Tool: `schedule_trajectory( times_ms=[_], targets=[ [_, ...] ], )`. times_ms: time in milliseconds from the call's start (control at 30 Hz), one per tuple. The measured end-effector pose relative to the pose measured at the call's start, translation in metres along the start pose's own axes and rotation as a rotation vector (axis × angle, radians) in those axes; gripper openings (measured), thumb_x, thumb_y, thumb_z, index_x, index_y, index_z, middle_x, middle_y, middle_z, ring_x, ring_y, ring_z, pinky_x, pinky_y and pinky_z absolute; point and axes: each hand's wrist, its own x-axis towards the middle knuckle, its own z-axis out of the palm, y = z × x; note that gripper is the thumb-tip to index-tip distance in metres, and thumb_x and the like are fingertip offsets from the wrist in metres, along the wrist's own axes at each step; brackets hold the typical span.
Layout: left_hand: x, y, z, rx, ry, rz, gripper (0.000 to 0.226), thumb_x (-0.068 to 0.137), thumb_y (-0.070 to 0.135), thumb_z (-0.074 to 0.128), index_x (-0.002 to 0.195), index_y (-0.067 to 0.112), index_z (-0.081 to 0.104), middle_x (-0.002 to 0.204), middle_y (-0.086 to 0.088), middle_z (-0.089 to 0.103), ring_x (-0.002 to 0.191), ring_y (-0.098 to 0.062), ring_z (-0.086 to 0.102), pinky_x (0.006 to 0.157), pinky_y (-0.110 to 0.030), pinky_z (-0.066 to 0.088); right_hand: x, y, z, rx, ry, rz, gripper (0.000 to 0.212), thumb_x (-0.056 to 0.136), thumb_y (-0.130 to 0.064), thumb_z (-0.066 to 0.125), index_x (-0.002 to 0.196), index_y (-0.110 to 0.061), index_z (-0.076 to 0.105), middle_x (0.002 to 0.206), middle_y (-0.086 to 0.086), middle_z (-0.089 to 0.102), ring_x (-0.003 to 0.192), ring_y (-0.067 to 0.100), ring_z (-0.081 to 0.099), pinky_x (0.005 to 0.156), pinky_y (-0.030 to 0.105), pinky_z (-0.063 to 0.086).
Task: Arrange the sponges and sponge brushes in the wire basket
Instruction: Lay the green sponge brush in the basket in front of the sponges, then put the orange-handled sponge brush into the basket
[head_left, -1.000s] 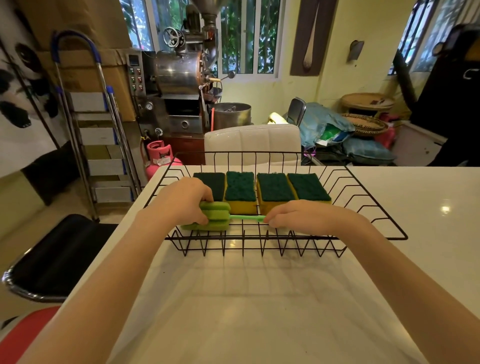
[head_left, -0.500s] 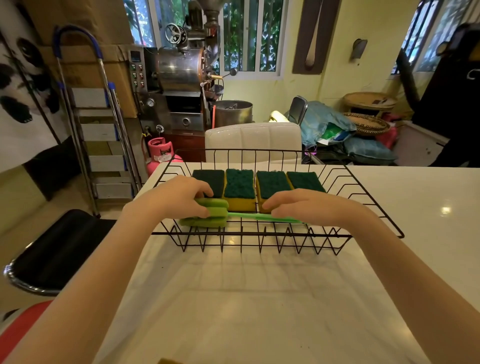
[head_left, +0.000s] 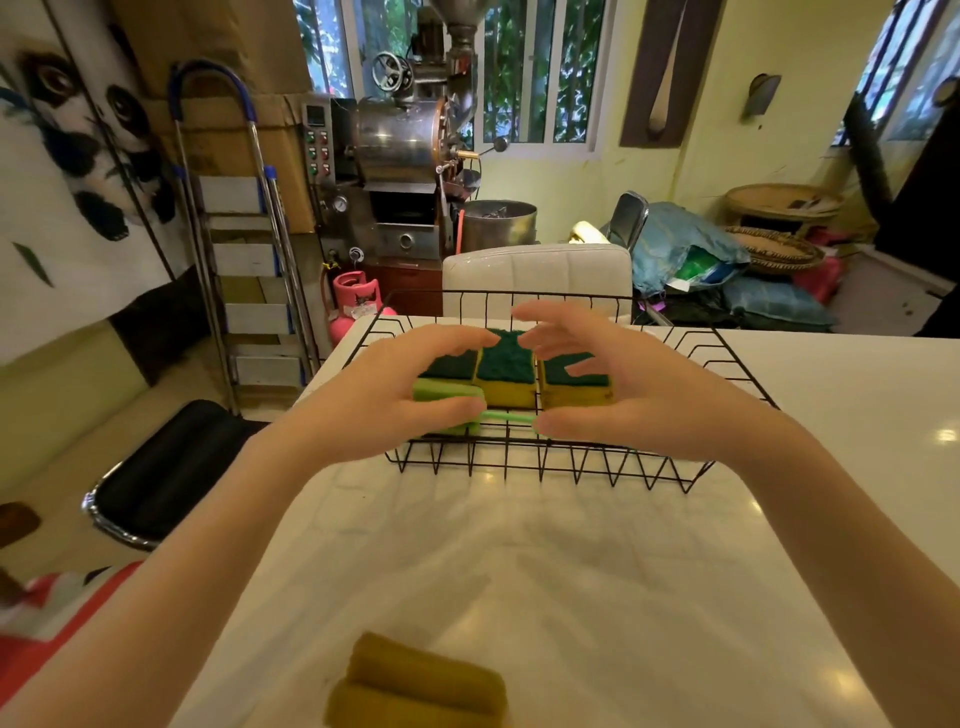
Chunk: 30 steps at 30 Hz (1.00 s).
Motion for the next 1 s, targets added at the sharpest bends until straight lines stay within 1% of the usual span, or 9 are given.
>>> schedule_trajectory(
  times_ms=[67,167,300,467,533,600,733,867,1000],
  targets=[
    [-0.017,0.005,0.001,-0.022,0.003,0.003,0.055,0.07,0.056,0.052,0.122,0.049,0.035,0.114,0.038,0.04,0.107,0.023,0.037,0.079,0.006,0.032,-0.01,-0.01,0.008,-0.025,-0.034,-0.049,0.074,0.071,-0.036,0.07,0.128,-0.049,0.025,0.124,-0.021,0.046,0.114,-0.009,0.042,0.094,0.018,0.038],
    [-0.043,0.008,0.005,-0.056,-0.041,-0.014,0.058,0.069,0.063,0.056,0.121,0.056,0.032,0.122,0.039,0.039,0.114,0.019,0.037,0.083,-0.003,0.036,-0.026,-0.018,0.022,-0.033,-0.126,-0.052,0.08,0.068,-0.042,0.072,0.127,-0.057,0.02,0.128,-0.027,0.042,0.116,-0.012,0.038,0.097,0.021,0.036],
    [-0.071,0.008,0.016,-0.119,-0.144,-0.066,0.071,0.059,0.067,0.059,0.121,0.064,0.025,0.126,0.047,0.032,0.118,0.018,0.033,0.093,-0.015,0.034,-0.051,-0.013,0.04,-0.074,-0.235,0.017,0.086,0.064,-0.046,0.074,0.13,-0.053,0.019,0.128,-0.028,0.038,0.115,-0.014,0.035,0.098,0.02,0.035],
    [-0.097,0.01,0.037,-0.157,-0.256,-0.105,0.085,0.049,0.065,0.068,0.119,0.068,0.021,0.124,0.049,0.027,0.117,0.021,0.029,0.091,-0.01,0.032,-0.077,-0.011,0.061,-0.035,-0.306,0.123,0.09,0.059,-0.045,0.078,0.129,-0.051,0.022,0.132,-0.023,0.039,0.116,-0.007,0.037,0.099,0.023,0.036],
    [-0.105,0.01,0.044,-0.18,-0.312,-0.114,0.086,0.047,0.063,0.07,0.117,0.069,0.021,0.125,0.049,0.027,0.117,0.021,0.029,0.092,-0.007,0.031,-0.087,-0.011,0.067,-0.035,-0.331,0.156,0.091,0.057,-0.045,0.079,0.128,-0.052,0.021,0.13,-0.024,0.038,0.114,-0.008,0.037,0.096,0.02,0.037],
    [-0.112,0.011,0.049,-0.201,-0.344,-0.125,0.086,0.046,0.06,0.072,0.117,0.069,0.023,0.129,0.044,0.029,0.119,0.018,0.031,0.096,-0.01,0.032,-0.098,-0.01,0.073,-0.072,-0.351,0.179,0.091,0.056,-0.047,0.079,0.127,-0.054,0.022,0.126,-0.027,0.038,0.108,-0.011,0.038,0.089,0.016,0.038],
    [-0.125,0.012,0.053,-0.234,-0.337,-0.14,0.085,0.045,0.058,0.073,0.118,0.064,0.029,0.134,0.032,0.035,0.121,0.01,0.037,0.1,-0.018,0.035,-0.114,-0.011,0.081,-0.151,-0.408,0.212,0.082,0.057,-0.049,0.076,0.123,-0.053,0.028,0.115,-0.023,0.042,0.101,-0.007,0.042,0.081,0.015,0.038],
    [-0.137,0.01,0.053,-0.245,-0.333,-0.121,0.082,0.048,0.053,0.074,0.117,0.062,0.032,0.123,0.038,0.039,0.115,0.013,0.038,0.089,-0.002,0.034,-0.12,-0.014,0.085,-0.191,-0.431,0.238,0.068,0.063,-0.046,0.073,0.12,-0.051,0.035,0.107,-0.019,0.045,0.093,0.0,0.046,0.082,0.025,0.044],
    [-0.142,0.008,0.056,-0.229,-0.337,-0.112,0.082,0.049,0.045,0.079,0.117,0.059,0.035,0.122,0.033,0.044,0.114,0.012,0.04,0.089,-0.002,0.034,-0.121,-0.018,0.085,-0.209,-0.42,0.234,0.049,0.071,-0.035,0.066,0.114,-0.044,0.046,0.098,-0.013,0.05,0.087,0.006,0.049,0.078,0.03,0.047]
  ],
)
